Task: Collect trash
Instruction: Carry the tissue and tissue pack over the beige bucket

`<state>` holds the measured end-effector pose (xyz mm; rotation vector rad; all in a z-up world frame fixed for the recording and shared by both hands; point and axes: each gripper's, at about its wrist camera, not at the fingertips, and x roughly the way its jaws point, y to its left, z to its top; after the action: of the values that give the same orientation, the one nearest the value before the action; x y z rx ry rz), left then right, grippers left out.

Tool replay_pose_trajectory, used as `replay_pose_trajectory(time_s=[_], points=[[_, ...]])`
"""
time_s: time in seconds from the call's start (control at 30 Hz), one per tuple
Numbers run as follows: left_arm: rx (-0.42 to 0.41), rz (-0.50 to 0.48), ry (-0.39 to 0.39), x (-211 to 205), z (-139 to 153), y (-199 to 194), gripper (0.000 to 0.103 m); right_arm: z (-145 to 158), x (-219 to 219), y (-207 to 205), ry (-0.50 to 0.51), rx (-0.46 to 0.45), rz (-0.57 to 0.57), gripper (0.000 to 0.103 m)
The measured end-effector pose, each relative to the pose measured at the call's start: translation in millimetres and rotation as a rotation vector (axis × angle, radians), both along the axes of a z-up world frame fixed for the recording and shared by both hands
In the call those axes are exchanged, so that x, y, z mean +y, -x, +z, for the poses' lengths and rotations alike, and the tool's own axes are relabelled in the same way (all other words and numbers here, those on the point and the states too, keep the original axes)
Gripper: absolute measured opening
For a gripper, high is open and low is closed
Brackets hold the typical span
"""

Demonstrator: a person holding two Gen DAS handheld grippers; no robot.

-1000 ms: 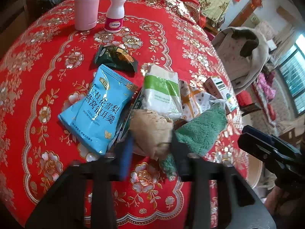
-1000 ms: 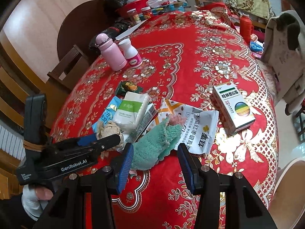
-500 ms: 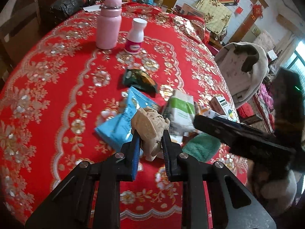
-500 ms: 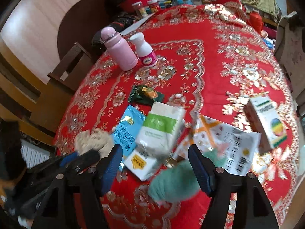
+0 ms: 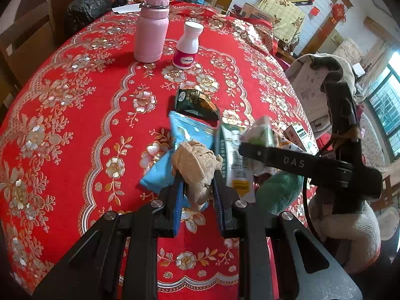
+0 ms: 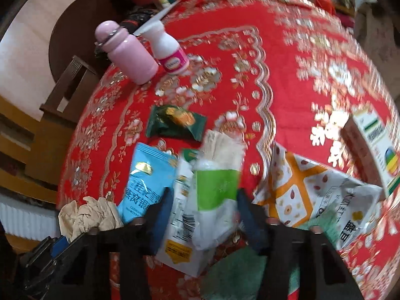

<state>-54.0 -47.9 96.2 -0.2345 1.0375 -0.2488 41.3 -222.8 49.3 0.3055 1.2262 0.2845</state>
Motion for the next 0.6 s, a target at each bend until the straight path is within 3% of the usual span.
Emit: replay_pose_trajectory(time_s=[0.13, 0.6], points=[[-0.003, -0.007, 0.003, -4.5, 1.8, -0.9, 0.019, 11.7, -7.8, 12.7, -0.02, -0.052, 0.007, 0.02], [-0.027, -0.07, -0.003, -50.8, 15.4, 6.1, 0.019, 52.3, -50.2, 59.7, -0.05, -0.141, 0.021, 0.015]])
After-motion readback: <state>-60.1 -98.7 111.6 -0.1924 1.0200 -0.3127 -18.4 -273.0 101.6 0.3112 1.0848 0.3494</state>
